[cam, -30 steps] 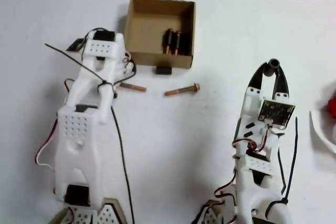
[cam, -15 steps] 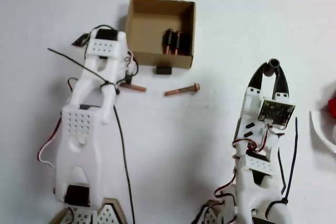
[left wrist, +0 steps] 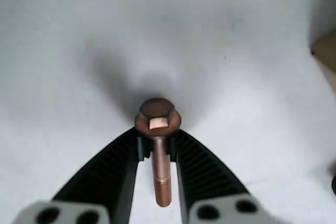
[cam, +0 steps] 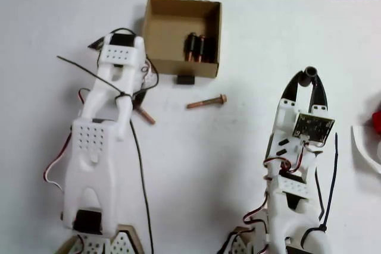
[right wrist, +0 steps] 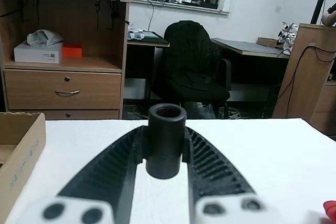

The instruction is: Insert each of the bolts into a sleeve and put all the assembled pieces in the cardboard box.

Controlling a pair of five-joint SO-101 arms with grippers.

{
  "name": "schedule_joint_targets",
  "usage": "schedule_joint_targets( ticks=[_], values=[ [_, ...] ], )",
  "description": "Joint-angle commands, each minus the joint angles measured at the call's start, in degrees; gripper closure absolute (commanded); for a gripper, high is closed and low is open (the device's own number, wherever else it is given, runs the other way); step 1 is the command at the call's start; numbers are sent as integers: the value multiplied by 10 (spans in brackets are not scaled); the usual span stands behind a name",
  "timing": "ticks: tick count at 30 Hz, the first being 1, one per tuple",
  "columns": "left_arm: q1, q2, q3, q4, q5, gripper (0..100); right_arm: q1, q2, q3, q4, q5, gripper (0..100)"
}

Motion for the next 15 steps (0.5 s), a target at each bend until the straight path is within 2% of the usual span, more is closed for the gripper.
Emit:
schedule_joint_targets(
  ticks=[1, 4, 8, 10, 12, 15],
  values=[
    [1, -8, -4, 21, -94, 975, 3, -22, -8, -16, 3, 978],
    [7, -8, -4, 39, -217, 975, 3, -22, -8, -16, 2, 978],
    [16, -9, 1, 44, -462, 975, 3, -22, -8, -16, 2, 978],
    [23, -8, -4, 41, -562, 976, 3, -22, -8, -16, 4, 978],
    [33, -2, 0, 41, -562, 976, 3, -22, -8, -16, 4, 978],
    [33, -3, 17, 41, -484, 976, 2, -22, -8, -16, 4, 978]
  ],
)
